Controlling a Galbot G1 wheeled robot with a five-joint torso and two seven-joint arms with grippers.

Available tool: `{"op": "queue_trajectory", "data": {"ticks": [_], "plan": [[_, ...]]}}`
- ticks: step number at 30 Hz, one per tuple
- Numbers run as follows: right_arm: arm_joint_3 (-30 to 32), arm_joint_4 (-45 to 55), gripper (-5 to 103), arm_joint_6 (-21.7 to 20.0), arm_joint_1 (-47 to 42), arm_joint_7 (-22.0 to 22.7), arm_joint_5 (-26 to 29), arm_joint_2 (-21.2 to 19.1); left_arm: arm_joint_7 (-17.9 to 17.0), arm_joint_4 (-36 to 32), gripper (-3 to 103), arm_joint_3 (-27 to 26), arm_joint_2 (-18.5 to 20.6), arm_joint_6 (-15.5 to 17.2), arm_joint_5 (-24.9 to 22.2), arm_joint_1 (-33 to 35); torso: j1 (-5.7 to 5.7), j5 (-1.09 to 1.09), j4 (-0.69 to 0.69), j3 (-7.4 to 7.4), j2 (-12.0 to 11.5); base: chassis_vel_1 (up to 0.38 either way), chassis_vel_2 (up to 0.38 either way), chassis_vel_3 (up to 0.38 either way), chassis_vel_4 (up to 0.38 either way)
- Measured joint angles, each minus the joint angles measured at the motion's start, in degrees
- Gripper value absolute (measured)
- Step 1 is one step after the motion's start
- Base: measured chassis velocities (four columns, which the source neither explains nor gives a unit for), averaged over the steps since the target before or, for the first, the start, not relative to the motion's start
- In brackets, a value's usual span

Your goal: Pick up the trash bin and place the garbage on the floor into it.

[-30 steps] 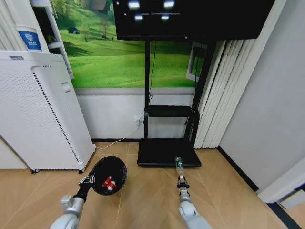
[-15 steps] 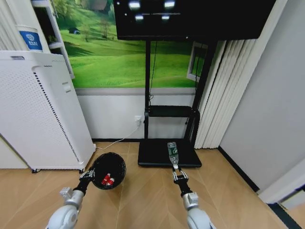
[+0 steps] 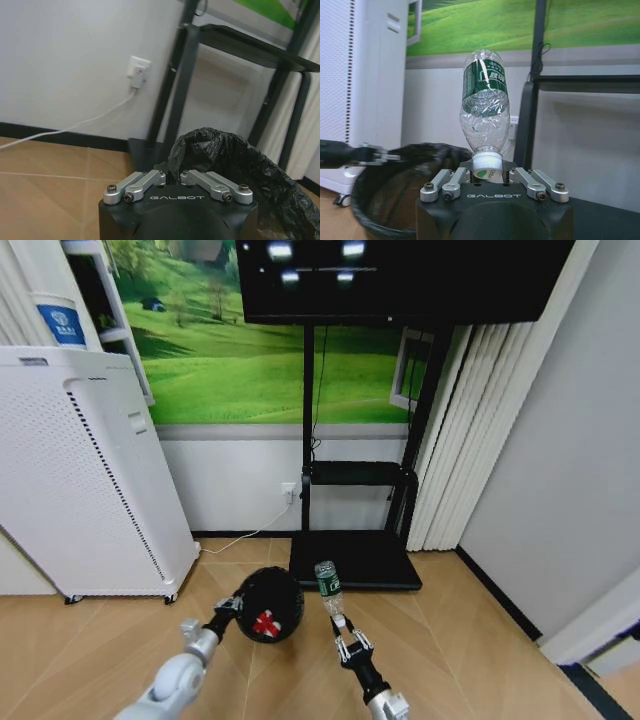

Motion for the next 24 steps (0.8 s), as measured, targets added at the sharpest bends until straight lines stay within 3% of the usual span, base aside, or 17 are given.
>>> {"op": "queue_trajectory", "data": {"ticks": [10,17,24], "plan": [[-2.0,-1.9,28,1.3,1.4,-1.3,-1.9,-2.1,-1.2,2.3,6,10.2,-4.5,0.1,2.1,-4.8,0.0,0.0,-0.01,0.0,0.0,0.0,0.0,0.0,0.0],[-1.9,-5.2,28,1.7,2.4,-1.2,-3.9,0.6,-1.6,-1.8,6,11.2,-5.5,1.0,3.5,-2.0,0.0,0.0,0.0,0.0,0.0,0.0,0.0,0.0,0.0],[-2.5,-8.6,28,1.1,4.2,1.7,-5.5,2.4,-1.8,-4.5,6,8.9,-3.8,1.1,3.1,-0.7,0.0,0.0,0.0,0.0,0.0,0.0,0.0,0.0,0.0]]}}
